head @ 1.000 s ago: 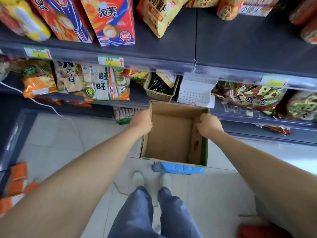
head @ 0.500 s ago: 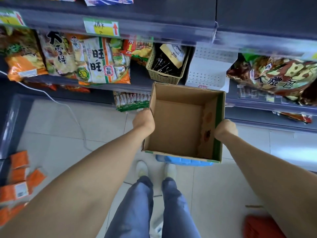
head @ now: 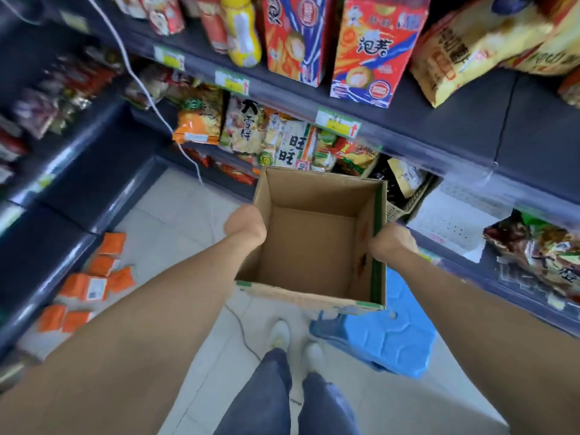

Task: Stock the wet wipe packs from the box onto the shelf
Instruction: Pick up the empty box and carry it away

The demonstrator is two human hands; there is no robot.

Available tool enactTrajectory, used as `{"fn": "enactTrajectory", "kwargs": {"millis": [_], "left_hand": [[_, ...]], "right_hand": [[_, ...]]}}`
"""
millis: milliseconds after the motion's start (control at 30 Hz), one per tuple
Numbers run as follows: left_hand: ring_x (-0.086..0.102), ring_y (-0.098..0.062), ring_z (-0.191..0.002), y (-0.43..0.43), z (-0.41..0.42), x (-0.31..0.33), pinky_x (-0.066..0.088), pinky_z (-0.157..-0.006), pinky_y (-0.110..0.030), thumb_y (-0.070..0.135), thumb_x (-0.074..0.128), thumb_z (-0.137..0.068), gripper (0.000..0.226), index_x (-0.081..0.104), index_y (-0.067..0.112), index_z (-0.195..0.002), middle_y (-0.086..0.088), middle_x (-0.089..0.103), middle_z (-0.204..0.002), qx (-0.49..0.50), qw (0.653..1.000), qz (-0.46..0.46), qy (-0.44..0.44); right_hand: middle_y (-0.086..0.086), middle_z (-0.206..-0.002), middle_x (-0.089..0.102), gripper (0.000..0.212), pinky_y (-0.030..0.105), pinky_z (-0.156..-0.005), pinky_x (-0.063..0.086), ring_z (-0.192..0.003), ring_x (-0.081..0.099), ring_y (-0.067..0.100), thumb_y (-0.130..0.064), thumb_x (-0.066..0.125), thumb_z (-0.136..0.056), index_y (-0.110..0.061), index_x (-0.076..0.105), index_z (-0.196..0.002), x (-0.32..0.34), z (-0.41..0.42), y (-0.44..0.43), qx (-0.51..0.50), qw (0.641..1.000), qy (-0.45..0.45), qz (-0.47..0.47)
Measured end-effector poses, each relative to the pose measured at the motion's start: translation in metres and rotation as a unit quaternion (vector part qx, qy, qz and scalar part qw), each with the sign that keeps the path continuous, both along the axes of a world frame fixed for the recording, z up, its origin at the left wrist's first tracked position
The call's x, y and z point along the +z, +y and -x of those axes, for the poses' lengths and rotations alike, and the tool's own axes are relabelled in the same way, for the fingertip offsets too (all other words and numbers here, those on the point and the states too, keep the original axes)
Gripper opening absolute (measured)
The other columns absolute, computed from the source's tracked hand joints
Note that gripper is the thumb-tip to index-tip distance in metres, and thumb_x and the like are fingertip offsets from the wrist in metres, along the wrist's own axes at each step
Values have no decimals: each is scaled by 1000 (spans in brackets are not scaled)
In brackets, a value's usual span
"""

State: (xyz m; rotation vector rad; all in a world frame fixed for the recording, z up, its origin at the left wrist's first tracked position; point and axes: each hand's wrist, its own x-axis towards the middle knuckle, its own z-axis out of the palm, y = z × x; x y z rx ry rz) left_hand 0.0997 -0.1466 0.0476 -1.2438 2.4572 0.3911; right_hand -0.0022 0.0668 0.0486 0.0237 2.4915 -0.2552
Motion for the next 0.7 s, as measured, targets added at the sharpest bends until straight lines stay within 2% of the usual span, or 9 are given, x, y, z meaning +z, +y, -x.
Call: {"fn": "enactTrajectory", "kwargs": {"millis": [100,167,233,333,400,433,500,567,700], "left_hand": [[56,-32,-117,-36,-48,27,48,-93,-37,0,47,-92,31,55,4,-121,-16,59,-125,91,995,15,29],[54,-34,-120,-55,-88,44,45,-98,-38,2,47,-91,33,54,1,-123,-17,57,-128,146,988,32,44],[55,-35,-118,-70,-134,62,45,-96,-38,5,45,-91,31,57,-2,-119,-18,59,-125,183,981,42,53],[58,-37,-114,-83,-207,86,47,-93,-38,5,43,-91,28,61,-5,-110,-20,61,-120,229,970,55,61],[57,-38,-115,-84,-259,98,46,-97,-42,3,42,-89,22,61,-5,-96,-22,60,-117,267,960,71,50],[58,-37,-115,-83,-286,104,47,-97,-42,3,42,-89,20,60,-4,-93,-22,60,-117,304,948,77,50],[58,-37,-116,-76,-334,117,48,-95,-40,3,44,-88,26,60,-5,-107,-21,61,-119,380,918,93,62],[56,-36,-119,-66,-379,127,47,-95,-40,5,46,-88,33,57,-2,-118,-20,59,-124,469,873,110,77],[56,-35,-120,-44,-461,138,48,-96,-41,4,47,-88,34,57,-3,-120,-18,60,-125,565,813,128,60]], "right_hand": [[18,-121,62,37,37,-84,52,-110,61,34,-20,56,-88,-2,58,-120,24,-11,-58,80,996,31,32],[19,-125,60,38,39,-93,50,-115,58,35,-18,56,-88,-1,57,-122,38,-25,-97,151,986,43,56],[20,-123,60,37,39,-89,51,-114,59,36,-13,56,-86,2,57,-121,54,-45,-132,224,971,61,60],[22,-116,64,28,37,-74,50,-107,62,38,-14,55,-85,-1,61,-109,76,-86,-184,337,934,74,93],[22,-118,63,29,38,-80,51,-111,61,37,-16,55,-85,-2,62,-110,92,-122,-216,403,904,87,111],[22,-121,62,33,38,-85,51,-113,60,37,-15,55,-85,1,61,-113,100,-143,-231,431,889,95,117],[23,-123,61,35,38,-88,50,-115,58,37,-11,54,-86,6,58,-116,112,-186,-257,484,860,98,130],[22,-119,62,30,37,-85,51,-112,59,37,-9,52,-88,7,59,-113,123,-232,-277,540,825,93,137],[17,-115,63,26,36,-74,50,-100,62,34,-16,57,-85,-2,60,-107,137,-322,-300,605,775,72,164]]}}
